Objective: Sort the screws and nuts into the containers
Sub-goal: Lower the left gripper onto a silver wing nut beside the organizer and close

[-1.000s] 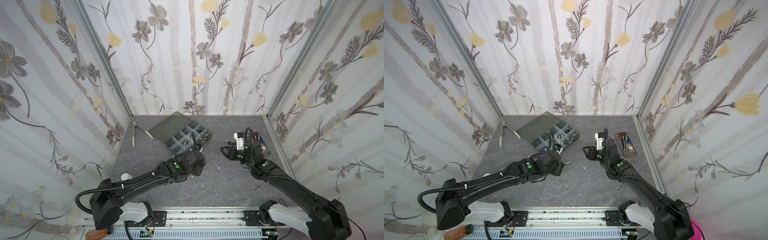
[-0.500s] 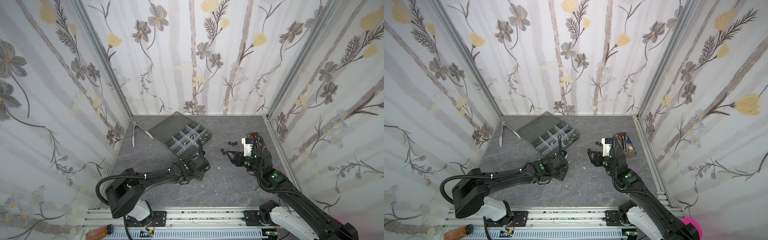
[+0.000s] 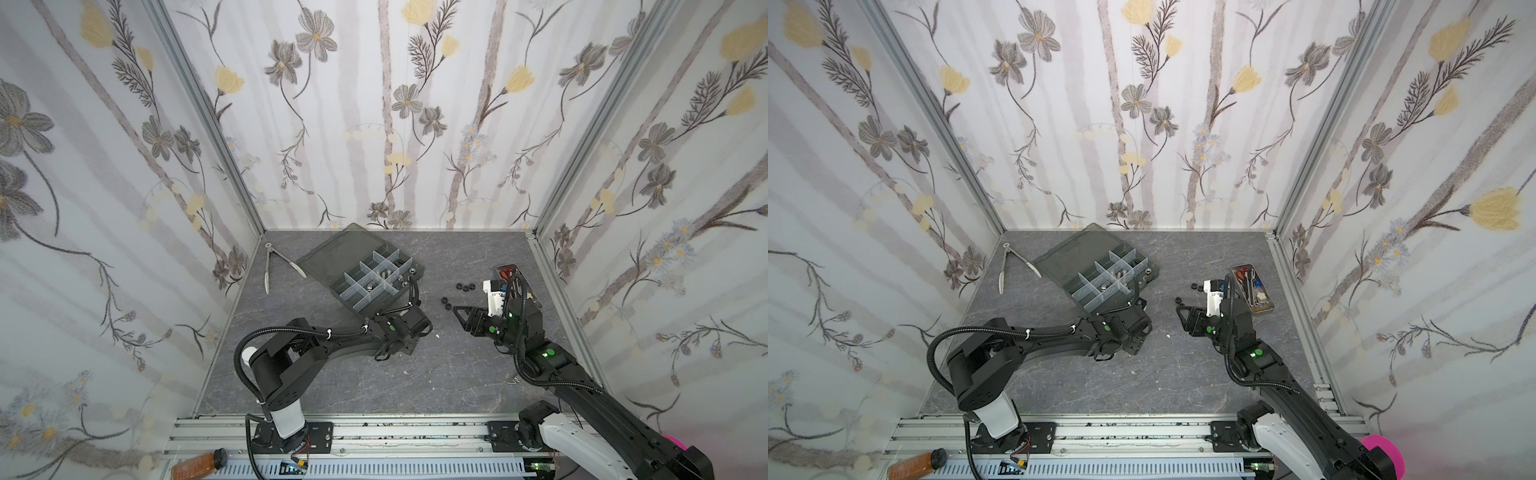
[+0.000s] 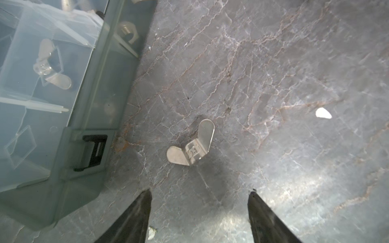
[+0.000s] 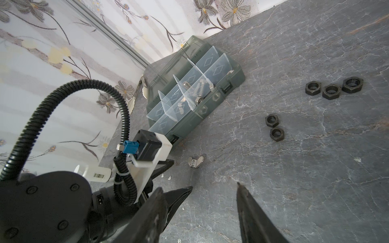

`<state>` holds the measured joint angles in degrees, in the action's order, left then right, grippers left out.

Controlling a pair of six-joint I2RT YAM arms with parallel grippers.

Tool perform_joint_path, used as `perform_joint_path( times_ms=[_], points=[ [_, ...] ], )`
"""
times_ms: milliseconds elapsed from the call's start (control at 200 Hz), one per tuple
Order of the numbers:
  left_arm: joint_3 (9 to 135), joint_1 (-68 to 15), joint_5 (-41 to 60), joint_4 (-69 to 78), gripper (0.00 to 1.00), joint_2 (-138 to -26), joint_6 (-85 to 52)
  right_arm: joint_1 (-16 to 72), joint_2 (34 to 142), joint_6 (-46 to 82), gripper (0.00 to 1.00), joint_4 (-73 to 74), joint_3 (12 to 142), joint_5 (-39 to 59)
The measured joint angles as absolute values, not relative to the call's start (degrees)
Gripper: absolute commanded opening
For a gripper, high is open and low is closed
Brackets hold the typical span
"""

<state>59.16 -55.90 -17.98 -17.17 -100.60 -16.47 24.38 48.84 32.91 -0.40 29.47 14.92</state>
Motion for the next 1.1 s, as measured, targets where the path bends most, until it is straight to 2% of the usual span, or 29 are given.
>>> perform_joint_path(
  times_ms=[679, 1099],
  points=[
    [62.5, -52.0, -16.8, -16.8, 0.57, -106.6, -16.3, 21.6, 49.1, 32.5, 0.57, 0.4, 27.8, 17.5],
    [66.7, -52.0, -16.2, -17.2, 0.43, -110.0, -16.3, 20.3, 49.1, 32.5, 0.57, 0.9, 27.8, 17.9]
  ],
)
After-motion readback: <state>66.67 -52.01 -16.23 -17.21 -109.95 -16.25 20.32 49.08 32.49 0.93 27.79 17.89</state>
